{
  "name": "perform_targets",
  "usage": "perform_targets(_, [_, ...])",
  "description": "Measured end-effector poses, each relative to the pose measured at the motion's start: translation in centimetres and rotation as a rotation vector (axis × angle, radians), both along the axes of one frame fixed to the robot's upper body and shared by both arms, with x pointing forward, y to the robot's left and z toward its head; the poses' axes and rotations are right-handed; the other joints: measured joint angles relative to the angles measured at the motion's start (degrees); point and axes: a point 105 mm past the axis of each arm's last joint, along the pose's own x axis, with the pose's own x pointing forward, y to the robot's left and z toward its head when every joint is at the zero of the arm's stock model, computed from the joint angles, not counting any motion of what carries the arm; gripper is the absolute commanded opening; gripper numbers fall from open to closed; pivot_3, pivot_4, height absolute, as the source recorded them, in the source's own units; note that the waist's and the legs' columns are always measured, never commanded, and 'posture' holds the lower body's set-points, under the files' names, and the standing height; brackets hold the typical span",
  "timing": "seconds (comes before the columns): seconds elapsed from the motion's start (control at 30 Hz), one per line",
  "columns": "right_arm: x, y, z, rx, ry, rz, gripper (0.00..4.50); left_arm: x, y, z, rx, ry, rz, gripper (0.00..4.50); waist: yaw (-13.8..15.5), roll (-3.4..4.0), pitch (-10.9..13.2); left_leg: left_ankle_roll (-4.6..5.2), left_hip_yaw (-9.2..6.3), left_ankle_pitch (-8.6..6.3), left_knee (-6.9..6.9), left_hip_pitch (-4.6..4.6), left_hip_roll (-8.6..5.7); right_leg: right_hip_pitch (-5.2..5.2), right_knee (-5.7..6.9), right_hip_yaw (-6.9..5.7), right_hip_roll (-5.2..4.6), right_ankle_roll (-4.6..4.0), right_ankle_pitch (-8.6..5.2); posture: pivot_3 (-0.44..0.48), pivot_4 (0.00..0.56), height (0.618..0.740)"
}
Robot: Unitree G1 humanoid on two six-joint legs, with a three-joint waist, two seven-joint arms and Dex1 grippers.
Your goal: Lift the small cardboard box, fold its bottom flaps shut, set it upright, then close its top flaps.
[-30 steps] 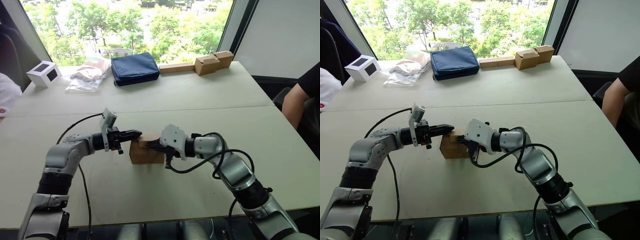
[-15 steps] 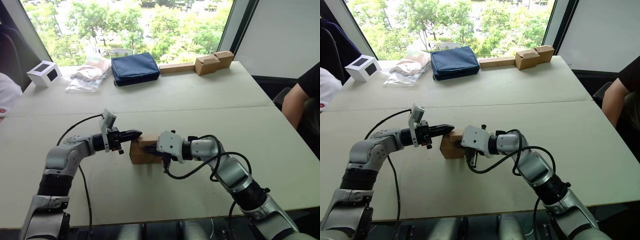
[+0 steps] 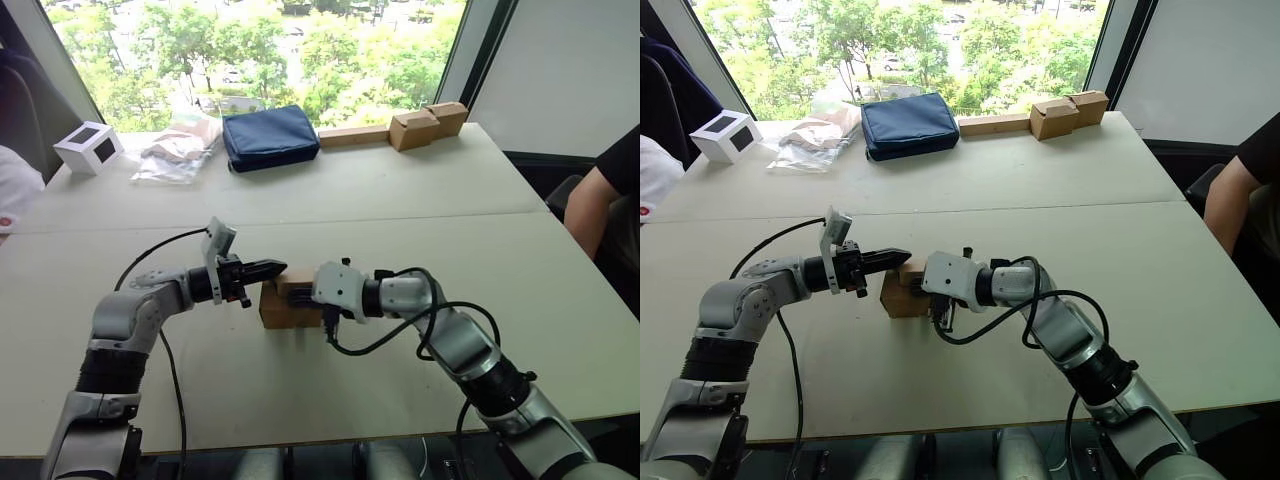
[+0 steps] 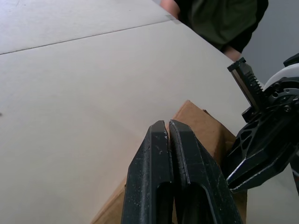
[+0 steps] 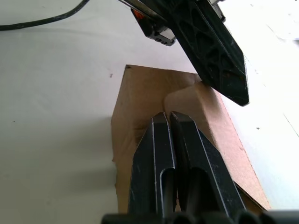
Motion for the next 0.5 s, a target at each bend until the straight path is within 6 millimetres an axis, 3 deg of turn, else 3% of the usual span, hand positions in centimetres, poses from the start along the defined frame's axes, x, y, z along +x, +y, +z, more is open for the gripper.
perform_targets(0.5, [0.77,0.05,-0.09,-0.009,-0.012,-0.031,0.07,-0.44,-0.45,0.34,0.016,-0.006,-0.01,0.1,0.0,0.0,0.0,-0.01,0.0,0.01,0.0,0.0,0.0,0.0,0.0,0.0,0.0,0.0,0.0,0.0,0.15,0.737])
